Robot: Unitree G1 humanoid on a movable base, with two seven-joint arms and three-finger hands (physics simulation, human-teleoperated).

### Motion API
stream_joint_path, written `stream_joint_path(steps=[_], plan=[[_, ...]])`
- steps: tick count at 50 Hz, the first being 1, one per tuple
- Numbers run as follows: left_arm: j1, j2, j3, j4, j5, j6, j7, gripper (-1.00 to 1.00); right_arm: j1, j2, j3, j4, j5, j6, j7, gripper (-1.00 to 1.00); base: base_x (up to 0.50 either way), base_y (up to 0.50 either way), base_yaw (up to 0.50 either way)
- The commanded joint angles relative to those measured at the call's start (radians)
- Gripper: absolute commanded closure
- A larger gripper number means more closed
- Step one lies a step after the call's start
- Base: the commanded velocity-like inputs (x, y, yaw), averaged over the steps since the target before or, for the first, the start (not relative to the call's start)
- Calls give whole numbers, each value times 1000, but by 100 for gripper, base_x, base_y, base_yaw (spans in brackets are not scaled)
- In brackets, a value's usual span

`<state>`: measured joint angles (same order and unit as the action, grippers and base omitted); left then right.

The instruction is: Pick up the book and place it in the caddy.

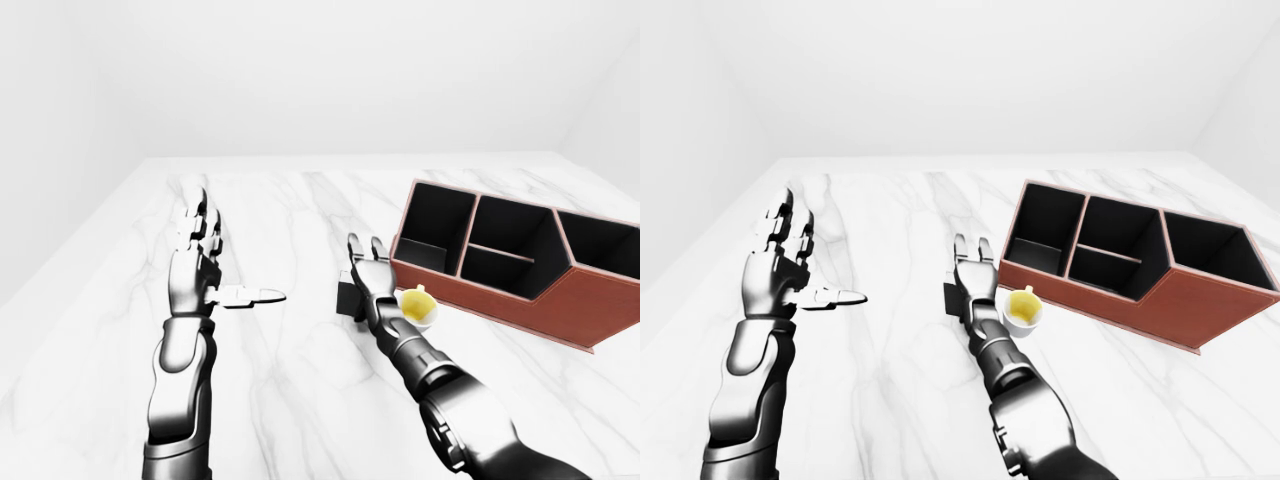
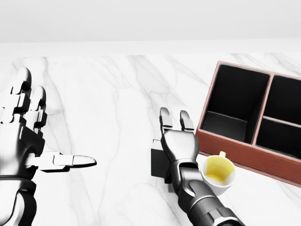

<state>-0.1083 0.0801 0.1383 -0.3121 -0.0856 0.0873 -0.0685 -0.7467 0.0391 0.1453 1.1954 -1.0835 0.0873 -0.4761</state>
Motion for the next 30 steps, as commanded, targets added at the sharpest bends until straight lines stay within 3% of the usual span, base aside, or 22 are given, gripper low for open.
stream_joint_path(steps=[1, 14, 17, 18, 20, 21, 30], plan=[[7, 1, 3, -5, -4, 0, -6, -100, -29, 4, -2, 70, 11, 0, -13, -100, 0, 0, 0], [10, 2, 7, 4, -9, 0, -10, -100, -35, -6, -10, 99, 24, 0, -5, -100, 0, 0, 0], [14, 2, 9, -4, -11, 0, -11, -100, -28, -5, -8, 100, 22, 0, -3, 0, 0, 0, 0], [15, 2, 10, -7, -13, 0, -11, -100, -25, -5, -6, 100, 20, 0, -1, 15, 0, 0, 0], [17, 1, 10, -13, -14, 0, -12, -100, -22, -4, -4, 100, 17, 0, 0, 80, 0, 0, 0], [17, 0, 12, -15, -16, 0, -11, -100, -21, -3, -3, 100, 15, 0, 1, 95, 0, 0, 0], [14, 4, 17, -26, -22, 0, -15, -100, -27, -4, -8, 100, 20, 0, 0, 100, 0, 0, 0]])
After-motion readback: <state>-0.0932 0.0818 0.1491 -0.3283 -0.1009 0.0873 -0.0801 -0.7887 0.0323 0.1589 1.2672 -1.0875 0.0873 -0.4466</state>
